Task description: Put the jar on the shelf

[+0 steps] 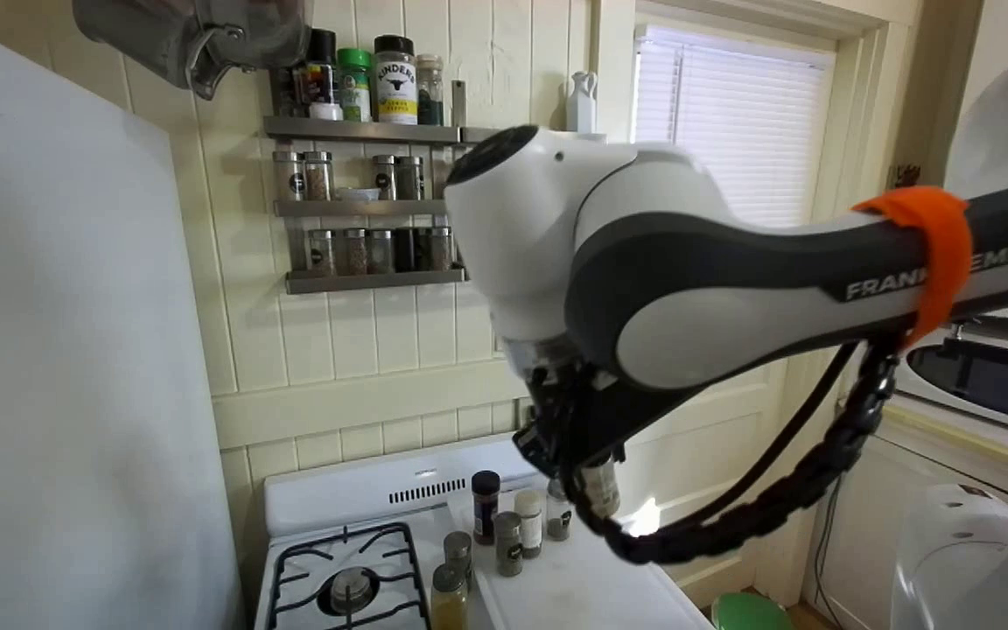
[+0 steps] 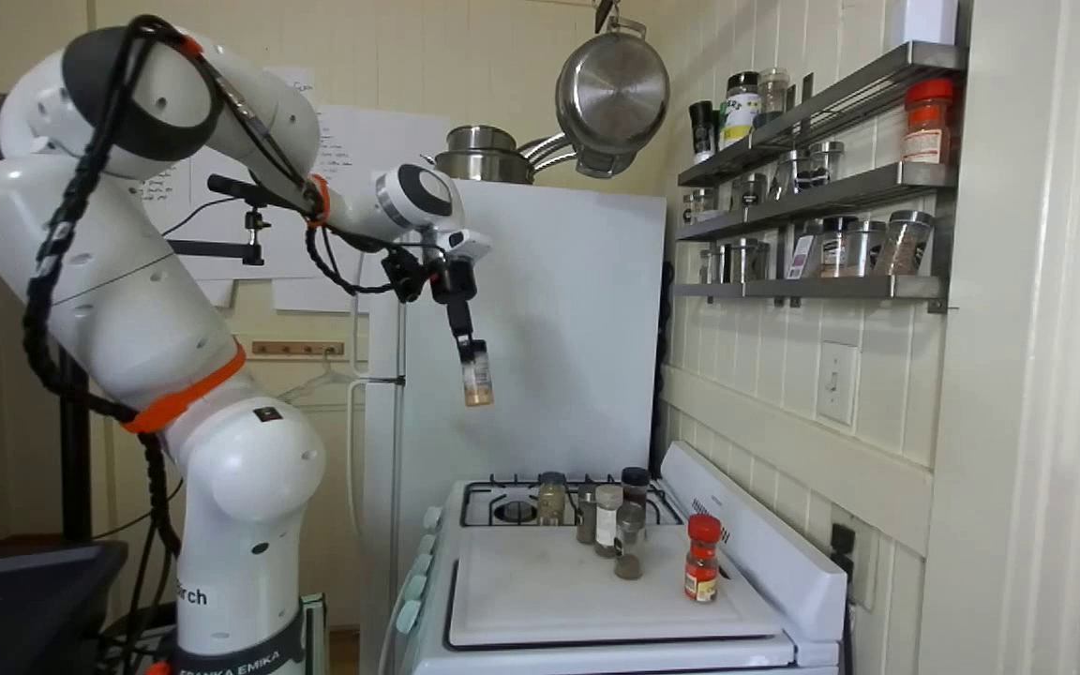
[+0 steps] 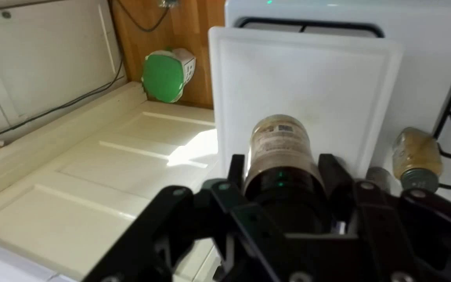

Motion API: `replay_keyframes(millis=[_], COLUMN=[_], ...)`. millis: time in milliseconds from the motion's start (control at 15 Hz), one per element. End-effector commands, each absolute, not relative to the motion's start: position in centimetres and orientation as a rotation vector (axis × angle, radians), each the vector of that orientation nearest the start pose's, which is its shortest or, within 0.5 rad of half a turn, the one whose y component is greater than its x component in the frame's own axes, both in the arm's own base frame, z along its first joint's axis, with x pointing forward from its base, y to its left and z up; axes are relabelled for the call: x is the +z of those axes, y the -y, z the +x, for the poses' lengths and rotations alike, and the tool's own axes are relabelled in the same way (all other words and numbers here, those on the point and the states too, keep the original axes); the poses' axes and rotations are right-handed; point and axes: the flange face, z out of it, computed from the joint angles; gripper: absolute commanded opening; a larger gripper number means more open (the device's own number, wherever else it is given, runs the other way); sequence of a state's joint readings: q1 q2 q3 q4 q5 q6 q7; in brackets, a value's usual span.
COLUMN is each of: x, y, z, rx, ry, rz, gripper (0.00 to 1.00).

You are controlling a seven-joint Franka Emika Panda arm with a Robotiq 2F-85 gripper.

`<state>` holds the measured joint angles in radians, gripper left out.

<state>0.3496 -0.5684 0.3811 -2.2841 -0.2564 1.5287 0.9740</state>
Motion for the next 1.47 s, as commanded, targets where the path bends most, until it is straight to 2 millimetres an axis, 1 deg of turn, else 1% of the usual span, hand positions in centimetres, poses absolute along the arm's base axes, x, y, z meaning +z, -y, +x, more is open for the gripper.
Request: replay_keyframes(millis=[0,67,133,333,400,533,667,800,1000,1067,1133,1200,1267,1400], x=[55.8,56.8,57.5,57.4,57.2,59.6,63.7,68.3,75.1,77.0,78.3,76.0,77.1,76.9], y=[-22.8,-22.0,-21.6,-21.6,-21.6,-19.4,-16.6,-14.2,-11.0,-9.8,-8.5,-10.1,-9.4,-9.4], z=[27.2,26.8,26.3,26.0,26.1,26.5,27.0,27.9,29.1,29.6,30.2,28.9,28.9,29.1], rx=[-0.369,-0.393,-0.413,-0.421,-0.415,-0.496,-0.610,-0.713,-0.915,-0.957,-0.997,-0.942,-0.959,-0.953], ry=[-0.513,-0.494,-0.481,-0.472,-0.471,-0.538,-0.656,-0.717,-0.660,-0.625,-0.594,-0.648,-0.646,-0.651], rz=[-3.565,-3.562,-3.558,-3.564,-3.567,-3.572,-3.521,-3.459,-3.393,-3.382,-3.351,-3.362,-3.347,-3.355], gripper=[0.50,0.50,0.50,0.50,0.25,0.25,0.25,0.25,0.25,0.25,0.25,0.25,0.50,0.50])
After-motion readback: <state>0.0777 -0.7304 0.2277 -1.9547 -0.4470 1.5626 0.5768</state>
